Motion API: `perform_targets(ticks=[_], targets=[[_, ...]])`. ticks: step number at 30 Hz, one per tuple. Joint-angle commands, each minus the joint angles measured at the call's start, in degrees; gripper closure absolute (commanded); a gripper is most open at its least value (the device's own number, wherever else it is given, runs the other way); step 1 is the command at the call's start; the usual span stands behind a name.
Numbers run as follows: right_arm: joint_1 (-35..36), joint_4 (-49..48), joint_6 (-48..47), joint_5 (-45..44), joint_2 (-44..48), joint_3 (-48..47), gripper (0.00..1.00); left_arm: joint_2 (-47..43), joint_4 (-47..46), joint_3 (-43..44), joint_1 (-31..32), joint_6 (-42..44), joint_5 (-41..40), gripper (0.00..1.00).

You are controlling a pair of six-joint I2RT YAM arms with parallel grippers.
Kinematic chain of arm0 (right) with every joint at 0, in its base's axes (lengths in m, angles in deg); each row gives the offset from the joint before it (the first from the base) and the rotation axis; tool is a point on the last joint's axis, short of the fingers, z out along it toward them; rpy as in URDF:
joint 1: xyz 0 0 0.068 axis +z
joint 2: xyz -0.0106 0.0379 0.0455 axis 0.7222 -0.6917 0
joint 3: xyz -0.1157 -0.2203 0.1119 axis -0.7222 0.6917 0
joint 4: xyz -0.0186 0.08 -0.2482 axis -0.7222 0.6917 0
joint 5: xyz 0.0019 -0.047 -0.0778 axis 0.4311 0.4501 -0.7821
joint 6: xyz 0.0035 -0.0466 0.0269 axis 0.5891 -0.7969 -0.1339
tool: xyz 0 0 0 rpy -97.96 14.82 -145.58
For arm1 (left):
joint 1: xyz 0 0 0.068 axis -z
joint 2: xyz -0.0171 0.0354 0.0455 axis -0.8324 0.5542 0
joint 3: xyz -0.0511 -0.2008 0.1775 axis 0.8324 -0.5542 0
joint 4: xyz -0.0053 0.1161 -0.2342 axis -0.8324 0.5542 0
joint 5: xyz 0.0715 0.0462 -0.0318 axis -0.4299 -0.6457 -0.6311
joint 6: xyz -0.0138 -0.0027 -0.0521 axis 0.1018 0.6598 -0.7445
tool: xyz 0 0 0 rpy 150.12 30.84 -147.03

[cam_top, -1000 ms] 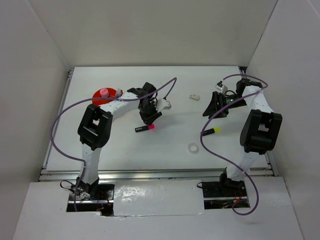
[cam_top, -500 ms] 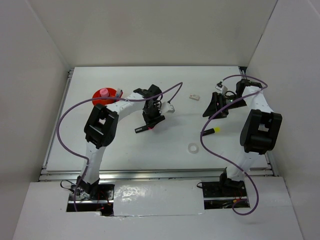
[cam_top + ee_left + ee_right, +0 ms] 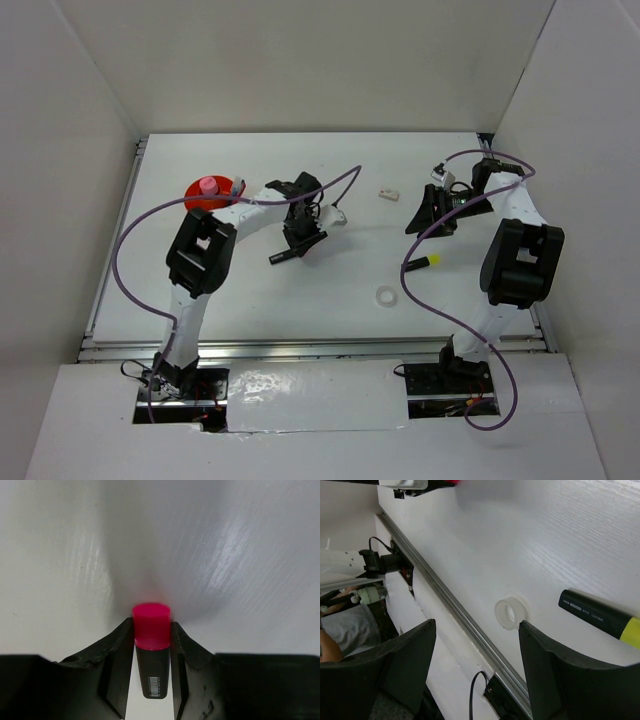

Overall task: Sort the stationery into containers
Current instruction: Pick up the pen from the center of the board, then place the pen in the storage box.

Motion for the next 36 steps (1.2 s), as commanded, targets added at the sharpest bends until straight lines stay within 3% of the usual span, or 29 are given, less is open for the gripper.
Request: perform_targets(ticks=[1,6,9,12,18,23,24,25,29,36], targets=[[-0.08,-1.16,-0.74,0.5,0.69,-1.59,0.27,-3.69,-1.82,-2.16,-1.04,-3.89,1.66,0.81],[0.01,-0.9,-0.83,0.5,0.52,-1.85,0.27,-15.44,-5.33,-3.83,-4.91,-7.59,8.69,0.89],[0.1,-0.98,-0.65,0.76,-0.01,-2.12,0.27,-20.74,-6.83,-4.8,-10.17,-8.56,12.73,0.92],[0.53,-1.6,-0.04,1.11,-0.45,-2.21,0.27,-26.45,-8.15,-5.23,-19.64,-10.84,21.59,0.95],[2.55,-2.39,1.19,0.85,-0.89,-3.08,0.27,-33.23,-16.31,-13.31,-30.38,-14.17,26.8,1.0],[3.26,-2.48,1.64,0.23,-0.63,-3.79,0.27,-39.81,-42.61,-27.87,-38.82,-27.24,29.01,1.0],[3.26,-2.48,1.72,0.14,-0.63,-3.7,0.27,-40.96,-42.69,-27.91,-39.45,-27.28,28.39,1.0],[3.26,-2.39,1.72,0.06,-0.71,-3.61,0.27,-42.02,-50.87,-31.13,-39.8,-28.41,27.61,1.0],[3.43,-2.56,1.64,-0.3,-0.89,-3.26,0.28,-38.79,-52.7,-26.86,-40.25,-33.43,26.63,1.0],[3.44,-2.83,1.81,-0.47,-1.33,-3.26,0.28,-35.0,-57.55,-20.11,-38.4,-33.52,22.41,1.0]])
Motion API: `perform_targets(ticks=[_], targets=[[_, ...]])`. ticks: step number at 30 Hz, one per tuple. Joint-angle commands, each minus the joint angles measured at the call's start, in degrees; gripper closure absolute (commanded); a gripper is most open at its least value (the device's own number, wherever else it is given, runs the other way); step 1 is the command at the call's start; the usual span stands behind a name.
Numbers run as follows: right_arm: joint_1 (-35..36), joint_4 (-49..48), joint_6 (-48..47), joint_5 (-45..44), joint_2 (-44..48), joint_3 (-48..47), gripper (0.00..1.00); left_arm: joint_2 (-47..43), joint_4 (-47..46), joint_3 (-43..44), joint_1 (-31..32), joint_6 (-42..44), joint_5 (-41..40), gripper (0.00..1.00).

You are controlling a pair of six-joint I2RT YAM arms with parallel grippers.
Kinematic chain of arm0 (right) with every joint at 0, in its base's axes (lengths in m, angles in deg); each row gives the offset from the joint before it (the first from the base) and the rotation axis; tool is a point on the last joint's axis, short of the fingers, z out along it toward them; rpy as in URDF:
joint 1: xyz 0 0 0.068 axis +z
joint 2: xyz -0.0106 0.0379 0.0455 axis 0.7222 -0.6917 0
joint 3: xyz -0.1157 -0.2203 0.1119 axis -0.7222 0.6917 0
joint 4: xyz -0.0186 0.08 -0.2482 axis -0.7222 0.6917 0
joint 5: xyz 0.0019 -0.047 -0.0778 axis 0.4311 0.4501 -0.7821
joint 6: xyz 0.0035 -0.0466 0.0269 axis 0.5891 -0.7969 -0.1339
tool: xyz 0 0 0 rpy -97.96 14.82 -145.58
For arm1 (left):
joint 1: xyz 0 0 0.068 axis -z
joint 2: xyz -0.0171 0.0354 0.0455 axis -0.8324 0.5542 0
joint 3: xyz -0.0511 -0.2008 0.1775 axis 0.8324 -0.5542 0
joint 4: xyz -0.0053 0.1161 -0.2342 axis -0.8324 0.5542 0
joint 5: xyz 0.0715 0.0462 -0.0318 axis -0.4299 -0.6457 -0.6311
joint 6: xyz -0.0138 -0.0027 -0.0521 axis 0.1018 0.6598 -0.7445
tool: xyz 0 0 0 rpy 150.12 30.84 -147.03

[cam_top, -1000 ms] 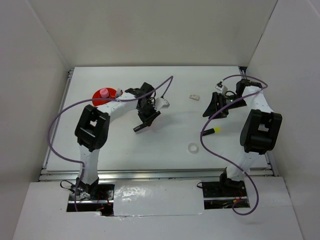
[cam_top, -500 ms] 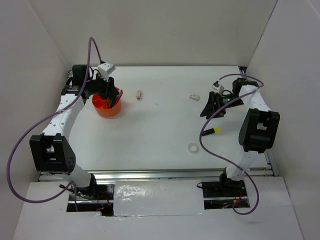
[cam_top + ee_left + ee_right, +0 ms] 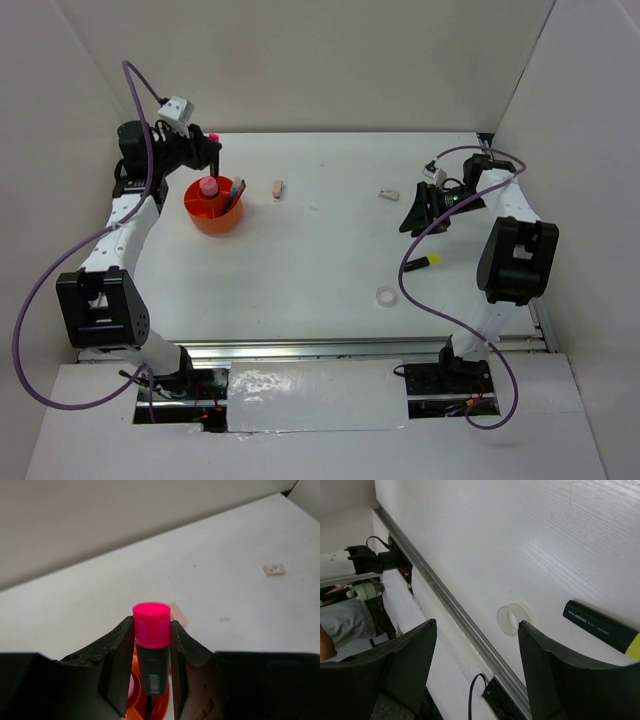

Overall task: Sort the stationery into containers
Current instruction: Place the pen in the storage box.

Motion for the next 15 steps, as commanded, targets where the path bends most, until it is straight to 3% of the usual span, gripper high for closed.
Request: perform_targets(ticks=[1,11,15], targets=[[0.4,-1.84,0.3,-0.12,-0.28,-1.56,0.27,3.33,-7.36,4.61,0.59,-1.76,-0.91,1.0],[0.31,-1.85,0.48,-0.83,-1.33,-1.73,0.28,8.61,-26.94,-1.36,0.68,-1.5,-2.23,1.0],[0.4,-2.02,0.92,-0.39,-1.95,-2.17,0.27,11.42,-27.93,-0.75,0.59,-1.94,-1.97,1.0]])
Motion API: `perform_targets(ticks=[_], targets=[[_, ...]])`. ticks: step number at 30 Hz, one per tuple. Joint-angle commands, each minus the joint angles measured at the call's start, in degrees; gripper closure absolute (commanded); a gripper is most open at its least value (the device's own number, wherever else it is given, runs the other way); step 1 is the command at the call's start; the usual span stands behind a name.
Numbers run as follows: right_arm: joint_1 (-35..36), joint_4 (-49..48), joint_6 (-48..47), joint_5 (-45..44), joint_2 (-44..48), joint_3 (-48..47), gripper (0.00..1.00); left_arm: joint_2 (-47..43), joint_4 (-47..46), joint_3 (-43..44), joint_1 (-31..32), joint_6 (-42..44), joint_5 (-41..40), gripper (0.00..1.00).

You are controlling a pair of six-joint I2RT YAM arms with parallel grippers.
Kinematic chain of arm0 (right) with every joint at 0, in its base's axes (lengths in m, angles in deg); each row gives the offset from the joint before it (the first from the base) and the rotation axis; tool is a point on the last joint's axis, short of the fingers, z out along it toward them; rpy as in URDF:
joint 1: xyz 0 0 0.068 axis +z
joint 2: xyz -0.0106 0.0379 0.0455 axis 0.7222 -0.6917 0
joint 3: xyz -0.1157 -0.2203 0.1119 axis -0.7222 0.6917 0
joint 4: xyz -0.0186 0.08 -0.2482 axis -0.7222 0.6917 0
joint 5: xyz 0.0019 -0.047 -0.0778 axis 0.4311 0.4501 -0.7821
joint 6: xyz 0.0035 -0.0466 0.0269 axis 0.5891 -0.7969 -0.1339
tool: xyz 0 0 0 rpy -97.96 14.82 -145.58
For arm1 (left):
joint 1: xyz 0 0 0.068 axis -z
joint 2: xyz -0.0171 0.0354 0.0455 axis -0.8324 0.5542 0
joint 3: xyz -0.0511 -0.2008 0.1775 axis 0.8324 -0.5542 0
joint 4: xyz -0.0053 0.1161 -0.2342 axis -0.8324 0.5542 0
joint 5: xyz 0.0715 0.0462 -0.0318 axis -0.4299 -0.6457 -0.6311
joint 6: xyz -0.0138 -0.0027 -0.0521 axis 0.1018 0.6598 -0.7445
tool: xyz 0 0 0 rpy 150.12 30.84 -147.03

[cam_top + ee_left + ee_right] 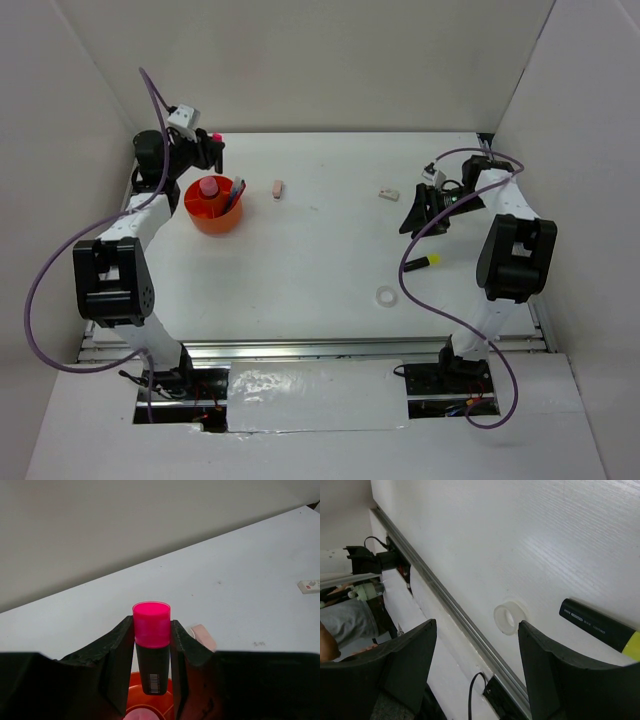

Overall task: Sort the stationery into containers
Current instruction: Place the pen in the storage box.

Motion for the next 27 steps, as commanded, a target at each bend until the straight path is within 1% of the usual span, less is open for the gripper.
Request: perform_targets(ticks=[1,6,10,13,14,18,19,23,27], targets=[[0.4,-2.06,0.68,0.36,-0.86,-2.17,0.28,2.03,-8.81,0.95,-0.32,-1.0,0.85,1.0],[0.4,-2.15,0.68,-0.08,-1.12,-2.0,0.28,5.64,-9.77,1.74,-0.76,-1.96,1.2,1.0],[0.31,-2.24,0.5,-0.87,-1.12,-1.82,0.27,6.78,-10.21,1.66,-0.85,-1.61,1.38,1.0],[0.22,-2.15,0.42,-1.05,-1.21,-1.73,0.27,7.49,-9.6,1.83,-1.03,-1.26,2.17,0.97],[0.14,-2.15,0.33,-1.14,-1.3,-1.82,0.26,7.75,-9.6,1.75,-1.12,-1.26,2.17,0.92],[0.05,-1.98,0.33,-1.14,-1.56,-2.08,0.26,7.84,-9.43,1.31,-1.29,-1.96,2.17,0.83],[0.05,-1.98,0.24,-1.22,-1.56,-2.0,0.25,7.75,-9.34,1.22,-1.29,-2.05,2.26,0.78],[-0.04,-1.89,0.15,-1.4,-1.56,-2.17,0.25,6.79,-8.37,0.6,-1.47,-2.23,2.35,0.74],[-0.13,-1.89,0.06,-1.49,-1.47,-2.0,0.24,6.0,-7.93,-0.27,-1.38,-2.49,2.61,0.65]])
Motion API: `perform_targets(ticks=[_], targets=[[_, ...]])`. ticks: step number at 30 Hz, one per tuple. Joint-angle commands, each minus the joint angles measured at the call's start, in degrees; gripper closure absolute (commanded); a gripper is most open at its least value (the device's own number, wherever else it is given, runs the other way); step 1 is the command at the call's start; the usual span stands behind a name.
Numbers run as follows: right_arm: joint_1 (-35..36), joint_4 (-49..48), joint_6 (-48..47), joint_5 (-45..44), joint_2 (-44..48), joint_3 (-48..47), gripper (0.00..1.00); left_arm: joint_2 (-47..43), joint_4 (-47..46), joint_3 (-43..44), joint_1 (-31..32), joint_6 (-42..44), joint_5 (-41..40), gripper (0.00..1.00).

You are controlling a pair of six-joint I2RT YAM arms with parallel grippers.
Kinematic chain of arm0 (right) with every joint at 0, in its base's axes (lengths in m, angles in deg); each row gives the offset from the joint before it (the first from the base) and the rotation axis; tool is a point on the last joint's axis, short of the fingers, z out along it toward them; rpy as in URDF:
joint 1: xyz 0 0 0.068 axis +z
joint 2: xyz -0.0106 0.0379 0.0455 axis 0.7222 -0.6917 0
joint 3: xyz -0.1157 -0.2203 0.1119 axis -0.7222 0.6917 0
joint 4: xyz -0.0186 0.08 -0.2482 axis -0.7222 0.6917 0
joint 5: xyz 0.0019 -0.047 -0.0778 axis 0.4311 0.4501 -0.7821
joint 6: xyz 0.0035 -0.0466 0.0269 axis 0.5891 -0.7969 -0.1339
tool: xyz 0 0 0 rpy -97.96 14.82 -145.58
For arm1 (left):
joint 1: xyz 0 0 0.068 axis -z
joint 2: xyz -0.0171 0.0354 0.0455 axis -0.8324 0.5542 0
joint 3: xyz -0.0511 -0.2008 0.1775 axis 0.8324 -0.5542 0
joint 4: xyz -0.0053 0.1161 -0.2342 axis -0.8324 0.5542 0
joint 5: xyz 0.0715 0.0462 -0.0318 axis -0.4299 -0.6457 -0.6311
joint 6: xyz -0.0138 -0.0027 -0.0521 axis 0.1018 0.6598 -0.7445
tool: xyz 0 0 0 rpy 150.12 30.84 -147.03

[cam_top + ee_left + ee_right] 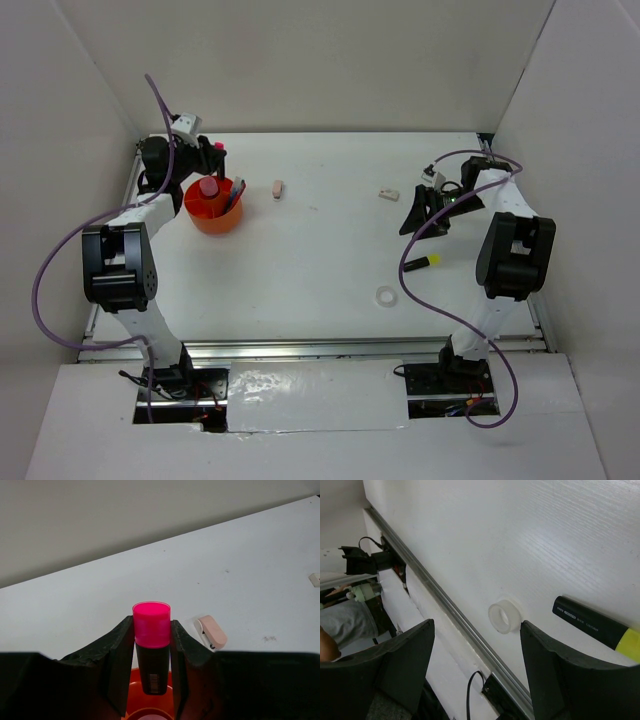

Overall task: Sort the stationery into containers
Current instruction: Place the pen in the storage box, then pick up the pen from the center of the board.

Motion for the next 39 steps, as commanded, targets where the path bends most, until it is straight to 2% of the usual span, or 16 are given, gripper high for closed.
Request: perform_targets(ticks=[1,3,5,9,14,17,18,20,21,22,25,29,33,39], targets=[[-0.13,-1.45,-0.42,0.04,-0.1,-1.87,0.24,-1.72,-3.08,-0.43,-0.37,-0.74,1.85,0.6],[-0.22,-1.45,-0.5,-0.05,-0.01,-1.87,0.23,-1.99,-3.16,-0.96,-0.38,-0.92,1.85,0.54],[-0.3,-1.36,-0.59,-0.13,0.08,-2.04,0.23,-2.34,-3.08,-1.05,-0.37,-1.01,1.93,0.53],[-0.74,-1.1,-0.86,-0.57,0.17,-2.04,0.23,-3.13,-2.81,-1.48,-0.46,-1.36,2.2,0.45],[-2.06,-1.01,-1.38,-2.15,0.78,-2.04,0.24,-4.8,-1.85,-1.75,-0.55,-0.13,2.2,0.43],[-2.76,-0.14,-3.66,-8.02,2.62,-1.95,0.26,-7.34,-1.06,-1.31,-0.9,1.01,2.72,0.44],[-2.77,-0.22,-6.45,-13.53,3.41,-1.0,0.26,-8.91,-0.71,-1.14,-1.08,1.1,3.34,0.44],[-2.77,-0.66,-12.5,-19.88,6.66,0.41,0.26,-10.33,3.32,1.13,-1.52,2.32,6.05,0.44],[-2.68,-1.1,-14.46,-26.0,7.8,1.99,0.26,-11.21,6.65,2.98,-1.52,3.55,7.37,0.44],[-2.33,-1.54,-16.22,-29.19,9.12,2.7,0.25,-11.22,16.08,7.61,-1.43,8.96,11.56,0.44],[-1.19,-3.29,-23.95,-37.21,9.57,5.34,0.24,-10.6,30.27,14.05,-0.9,13.4,16.95,0.46],[1.01,-8.48,-27.39,-40.56,8.26,6.31,0.23,-15.25,30.85,11.27,0.15,12.44,18.46,0.46],[6.01,-11.9,-29.24,-44.15,7.02,8.06,0.23,-20.7,27.33,4.07,1.2,10.77,17.76,0.43],[13.93,-18.06,-31.26,-47.24,6.15,12.99,0.23,-21.59,35.41,5.81,1.56,12.35,18.37,0.41]])
